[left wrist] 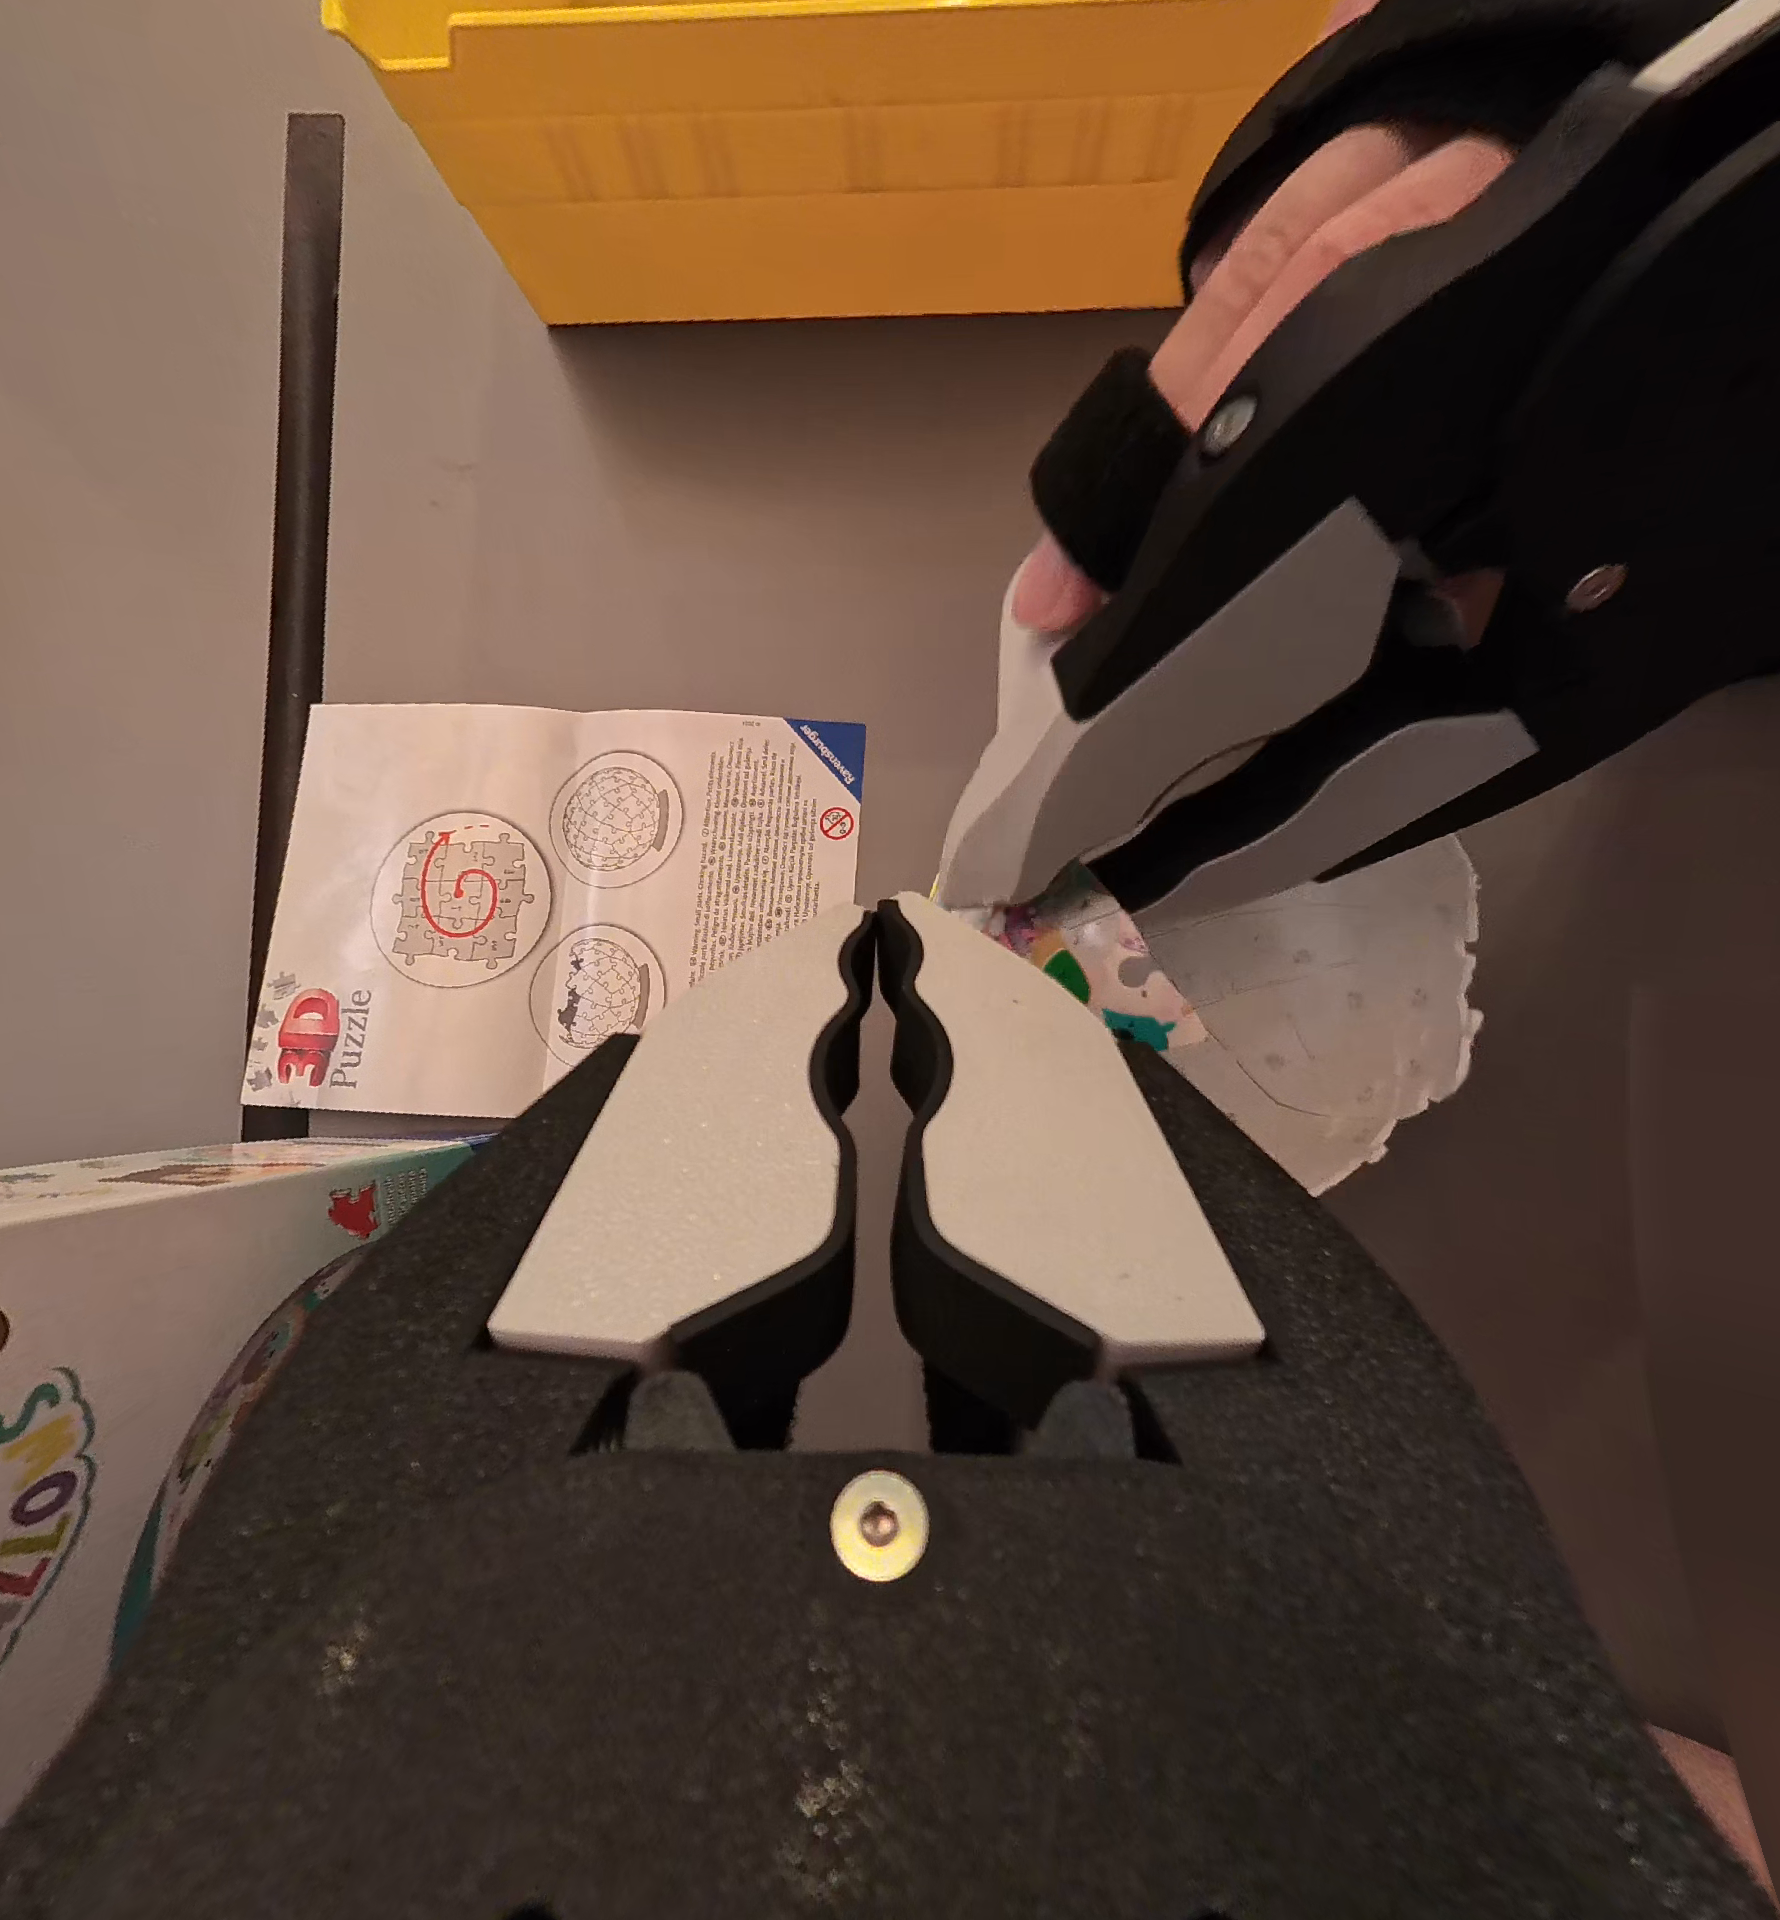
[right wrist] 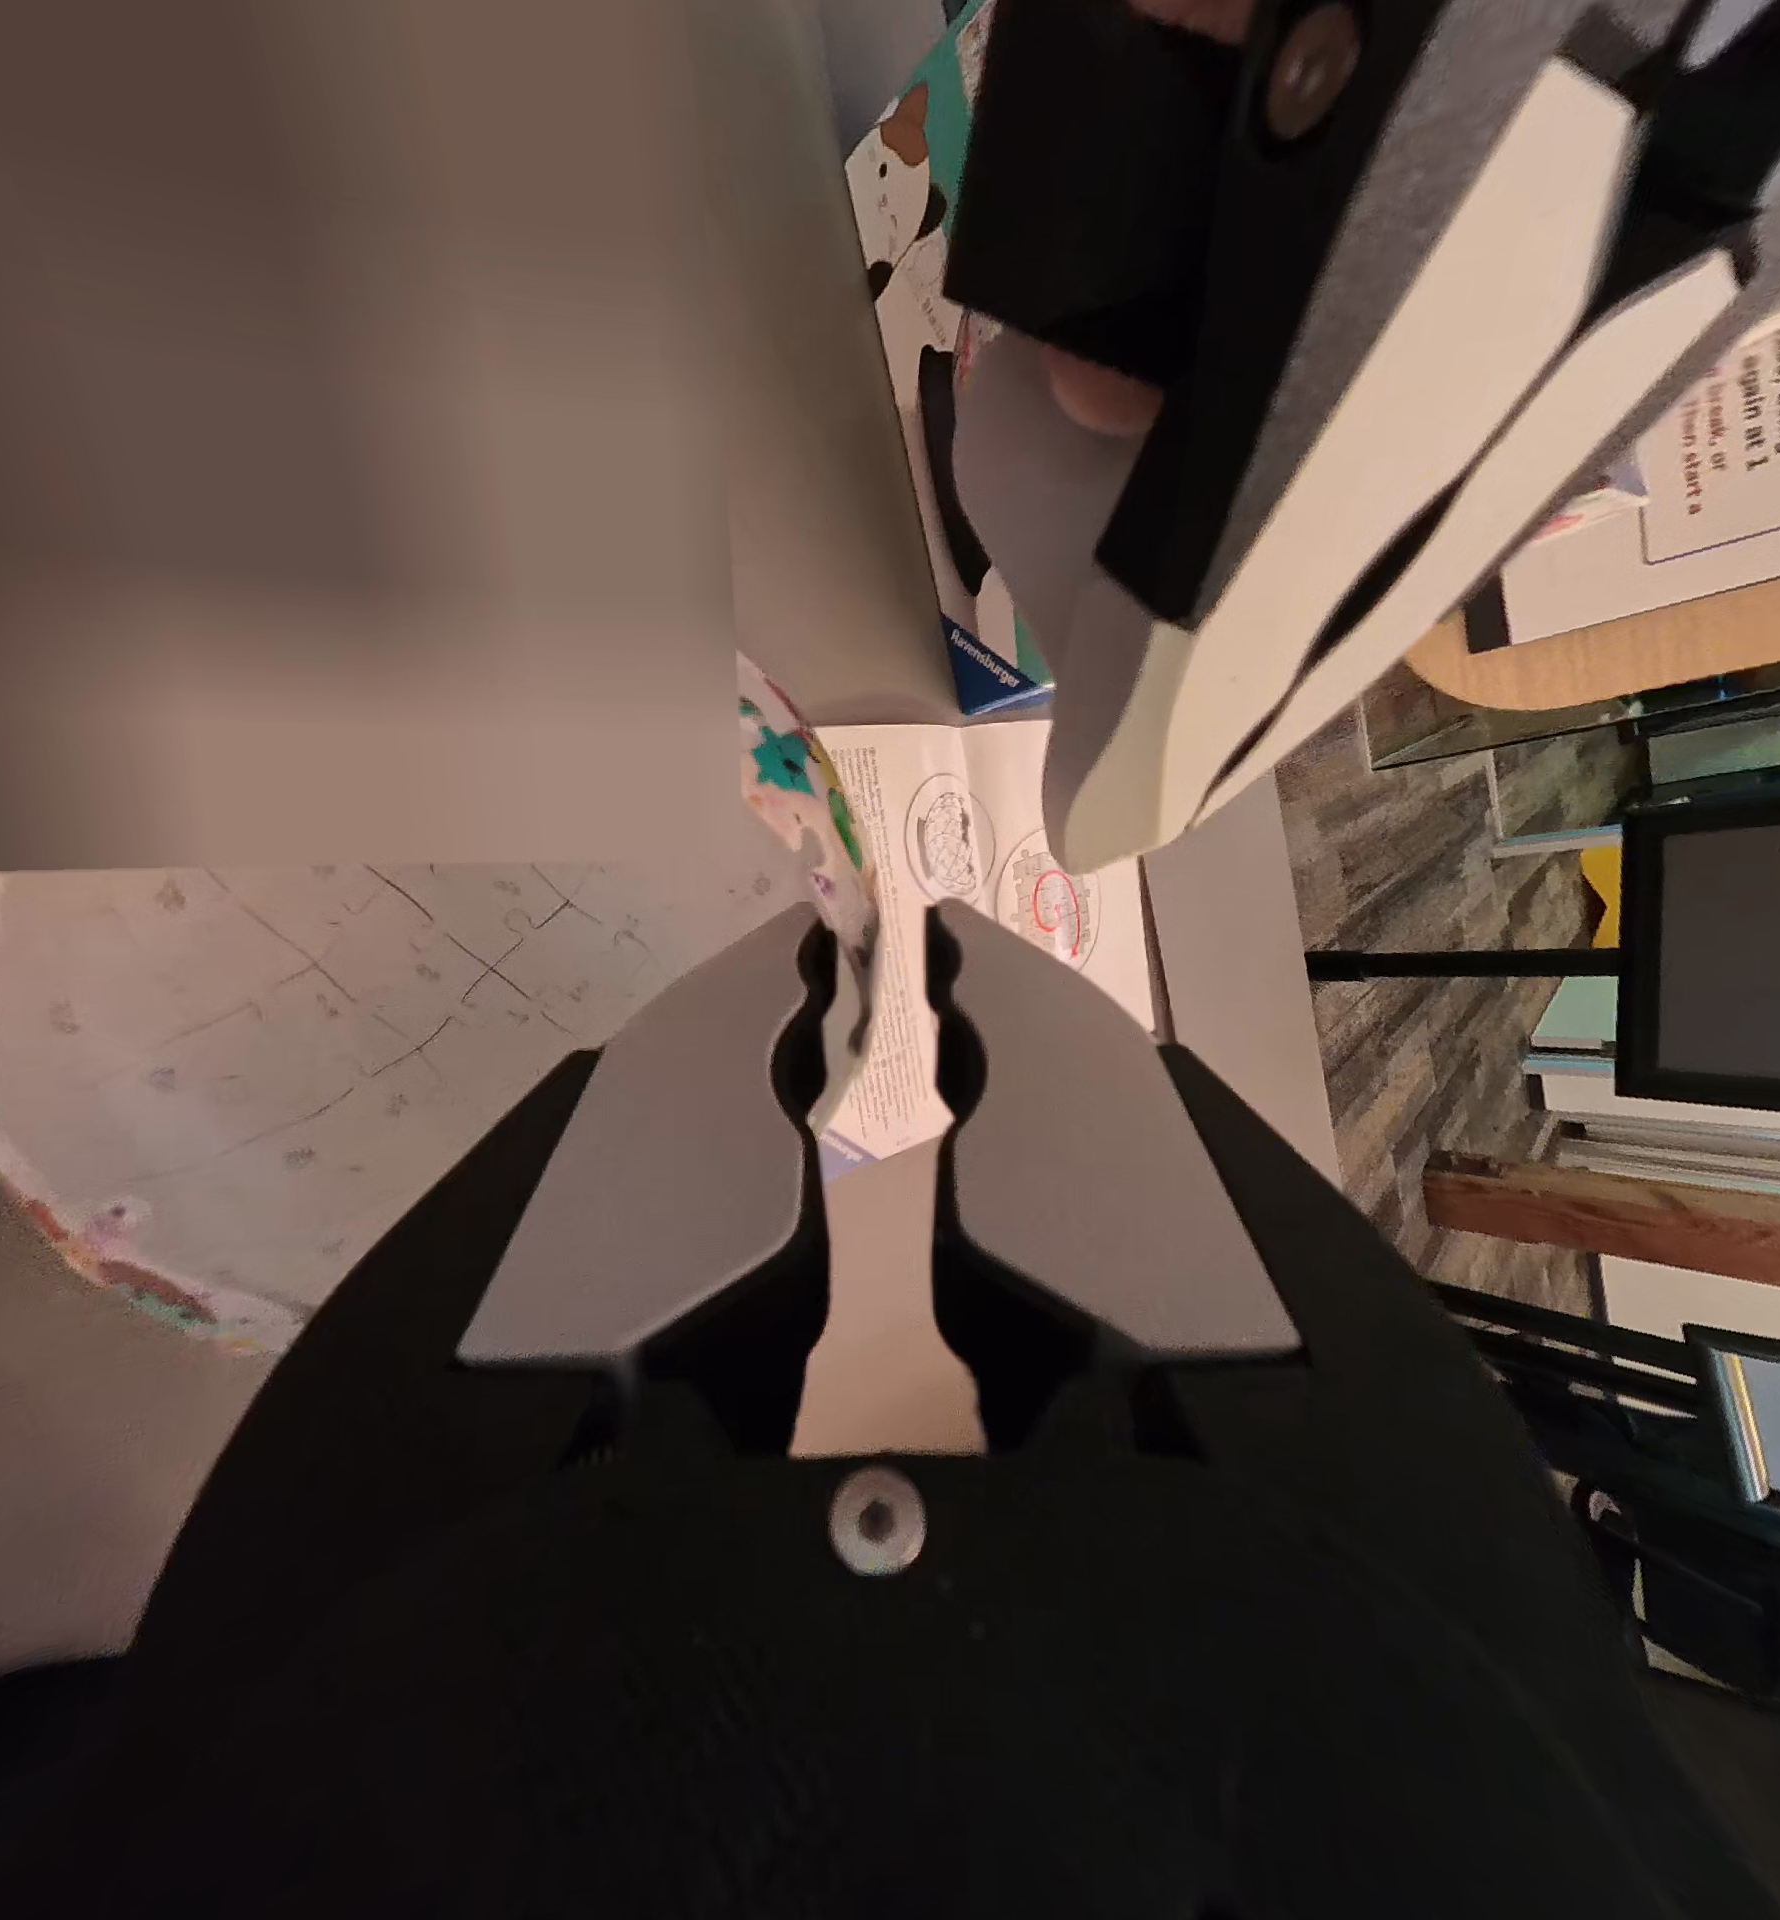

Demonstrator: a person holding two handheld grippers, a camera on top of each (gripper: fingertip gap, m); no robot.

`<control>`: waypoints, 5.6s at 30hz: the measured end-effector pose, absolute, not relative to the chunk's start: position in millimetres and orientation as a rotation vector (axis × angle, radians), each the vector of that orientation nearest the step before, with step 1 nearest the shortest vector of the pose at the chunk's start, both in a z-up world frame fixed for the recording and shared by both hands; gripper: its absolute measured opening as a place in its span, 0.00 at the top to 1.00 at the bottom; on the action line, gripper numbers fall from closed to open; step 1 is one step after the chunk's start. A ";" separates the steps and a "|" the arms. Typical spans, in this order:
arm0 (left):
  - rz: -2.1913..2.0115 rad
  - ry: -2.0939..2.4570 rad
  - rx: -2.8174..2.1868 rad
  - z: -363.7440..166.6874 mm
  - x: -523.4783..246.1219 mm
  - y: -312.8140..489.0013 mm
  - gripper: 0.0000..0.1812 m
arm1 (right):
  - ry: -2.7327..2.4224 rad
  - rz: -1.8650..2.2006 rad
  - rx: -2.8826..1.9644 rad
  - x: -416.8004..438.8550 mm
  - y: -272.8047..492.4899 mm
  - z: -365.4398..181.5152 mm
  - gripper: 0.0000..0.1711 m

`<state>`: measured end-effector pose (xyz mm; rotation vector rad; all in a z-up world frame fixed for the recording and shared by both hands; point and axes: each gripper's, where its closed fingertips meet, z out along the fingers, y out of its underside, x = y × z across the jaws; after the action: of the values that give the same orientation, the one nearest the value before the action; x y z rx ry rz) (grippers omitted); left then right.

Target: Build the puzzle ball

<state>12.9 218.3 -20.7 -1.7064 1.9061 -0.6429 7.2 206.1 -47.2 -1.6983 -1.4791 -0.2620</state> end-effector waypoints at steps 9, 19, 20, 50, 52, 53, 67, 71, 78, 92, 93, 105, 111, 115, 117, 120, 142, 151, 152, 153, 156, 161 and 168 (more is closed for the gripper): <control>-0.647 1.899 -1.705 -19.3 12.6 218.4 1.00 | -1.447 -0.307 -1.837 26.1 206.7 -54.5 0.88; -0.642 1.906 -1.704 -20.3 13.9 217.8 1.00 | -1.435 -0.268 -1.873 20.9 207.8 -60.2 0.98; -0.642 1.907 -1.703 -20.3 14.1 217.5 1.00 | -1.421 -0.260 -1.877 19.7 208.0 -59.7 0.98; -0.633 1.910 -1.708 -22.9 16.9 217.4 1.00 | -1.423 -0.272 -1.819 21.4 198.8 -53.4 0.96; -0.634 1.909 -1.708 -22.7 16.9 217.4 1.00 | -1.413 -0.279 -1.796 21.3 197.7 -49.6 0.93; -0.634 1.908 -1.708 -22.7 17.1 217.5 1.00 | -1.417 -0.275 -1.772 19.3 196.4 -47.7 0.93; -0.630 1.913 -1.707 -24.1 18.3 216.8 1.00 | -1.404 -0.344 -1.768 20.4 199.3 -49.6 0.98; -0.630 1.912 -1.705 -23.6 17.8 216.9 1.00 | -1.406 -0.327 -1.723 17.7 198.6 -45.8 0.95; -0.645 1.868 -1.692 -13.9 13.3 221.5 1.00 | -1.237 -0.210 -1.636 32.0 180.8 -9.8 0.88; -0.835 1.408 -1.421 91.1 7.2 232.4 0.92 | -0.654 0.224 -1.623 74.1 166.4 19.4 0.83; -0.866 1.368 -1.399 100.0 7.3 229.8 0.93 | -0.619 0.238 -1.639 77.0 167.9 18.6 0.83; -0.809 1.197 -1.280 127.8 46.9 204.5 0.78 | -0.456 0.177 -1.718 108.0 191.9 -5.2 0.72; -0.952 1.120 -1.271 148.5 55.1 178.0 0.79 | -0.438 0.167 -1.657 114.0 195.1 -3.0 0.72; -0.913 1.156 -1.331 137.1 38.2 154.4 0.78 | -0.441 0.202 -1.657 111.7 194.7 -6.7 0.74; -0.814 1.176 -1.374 123.6 18.2 142.8 0.78 | -0.436 0.250 -1.665 109.6 195.3 -10.4 0.74; -0.666 1.180 -1.431 101.4 -27.7 118.9 0.78 | -0.456 0.250 -1.645 111.1 193.8 -9.0 0.73; -0.569 1.575 -1.454 -75.3 -101.1 115.9 0.59 | -0.854 0.215 -1.807 34.7 86.3 -79.1 0.44; -0.539 1.807 -1.323 -100.1 -47.9 153.1 0.51 | -0.891 0.168 -1.875 35.4 113.8 -103.3 0.42; -0.552 1.810 -1.310 -99.9 -45.3 155.0 0.50 | -0.897 0.168 -1.873 34.7 115.7 -104.1 0.42; -0.551 1.816 -1.291 -100.1 -43.4 157.6 0.50 | -0.897 0.173 -1.869 34.1 117.5 -104.1 0.42; -0.533 1.845 -1.240 -103.6 -40.9 162.9 0.51 | -0.921 0.199 -1.872 31.4 119.2 -104.8 0.43; -0.589 1.830 -1.196 -105.6 -38.1 163.7 0.52 | -0.948 0.226 -1.861 28.6 120.1 -105.2 0.44; -0.667 1.790 -1.251 -104.1 -34.6 158.1 0.53 | -0.843 0.341 -1.950 31.7 122.5 -100.4 0.46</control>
<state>-34.6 158.1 -104.1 -1.2512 1.7896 -0.6667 31.7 122.5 -100.4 -1.9503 -0.8428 0.3405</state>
